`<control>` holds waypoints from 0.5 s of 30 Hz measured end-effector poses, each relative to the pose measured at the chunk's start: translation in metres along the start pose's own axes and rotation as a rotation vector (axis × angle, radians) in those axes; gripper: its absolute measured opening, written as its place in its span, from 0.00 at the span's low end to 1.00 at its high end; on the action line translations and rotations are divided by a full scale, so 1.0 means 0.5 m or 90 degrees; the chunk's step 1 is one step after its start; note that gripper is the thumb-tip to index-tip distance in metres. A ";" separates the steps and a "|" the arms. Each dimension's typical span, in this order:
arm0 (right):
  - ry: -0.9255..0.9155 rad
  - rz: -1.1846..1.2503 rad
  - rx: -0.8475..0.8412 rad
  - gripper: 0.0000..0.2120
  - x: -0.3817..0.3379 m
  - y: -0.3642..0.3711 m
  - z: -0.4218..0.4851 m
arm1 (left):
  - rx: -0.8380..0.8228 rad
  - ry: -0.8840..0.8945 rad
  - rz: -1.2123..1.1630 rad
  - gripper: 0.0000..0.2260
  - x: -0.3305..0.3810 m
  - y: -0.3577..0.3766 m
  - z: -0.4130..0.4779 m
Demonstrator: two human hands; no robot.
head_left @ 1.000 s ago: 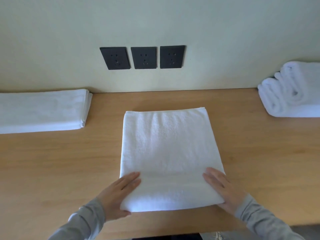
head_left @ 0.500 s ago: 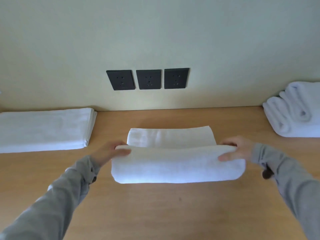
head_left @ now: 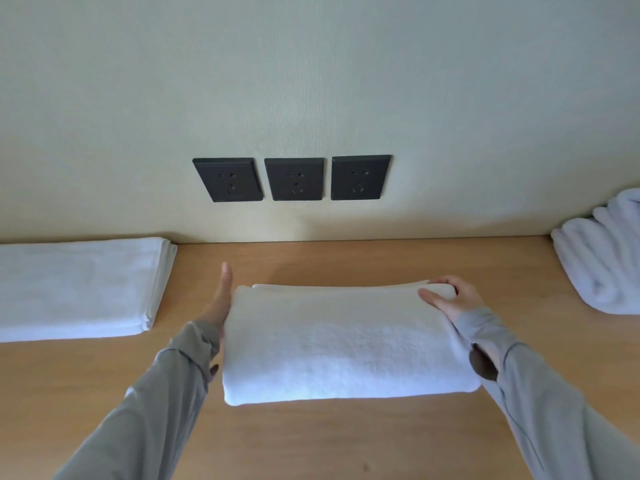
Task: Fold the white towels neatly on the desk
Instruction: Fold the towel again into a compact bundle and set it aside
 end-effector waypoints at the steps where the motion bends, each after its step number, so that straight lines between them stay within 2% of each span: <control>1: -0.010 0.000 0.014 0.12 -0.006 -0.004 0.001 | -0.058 0.001 -0.049 0.37 0.004 0.019 -0.006; 2: -0.019 0.007 0.026 0.11 -0.012 -0.010 0.001 | -0.090 0.020 -0.042 0.37 0.009 0.026 -0.011; 4: -0.026 0.043 0.036 0.10 -0.022 -0.016 0.005 | -0.059 0.049 -0.009 0.37 0.015 0.010 -0.008; 7: -0.035 0.050 0.048 0.10 -0.033 -0.015 0.010 | 0.035 0.092 0.088 0.22 0.016 -0.011 0.011; 10: -0.038 -0.006 0.068 0.12 -0.029 -0.002 0.022 | 0.059 0.145 0.161 0.15 0.013 -0.017 0.035; 13: -0.032 -0.036 0.075 0.16 -0.011 0.010 0.037 | 0.059 0.159 0.205 0.12 0.001 -0.018 0.052; 15: -0.021 -0.043 0.084 0.19 -0.002 0.013 0.045 | 0.068 0.150 0.253 0.14 0.000 -0.018 0.053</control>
Point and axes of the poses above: each hand's wrist, its own z-axis towards the middle knuckle, its own y-axis out of the palm, x = y × z, the point moved 10 cm from there along z, towards the middle knuckle, and after that the axes turned 12 degrees about y, right-handed, at the moved point
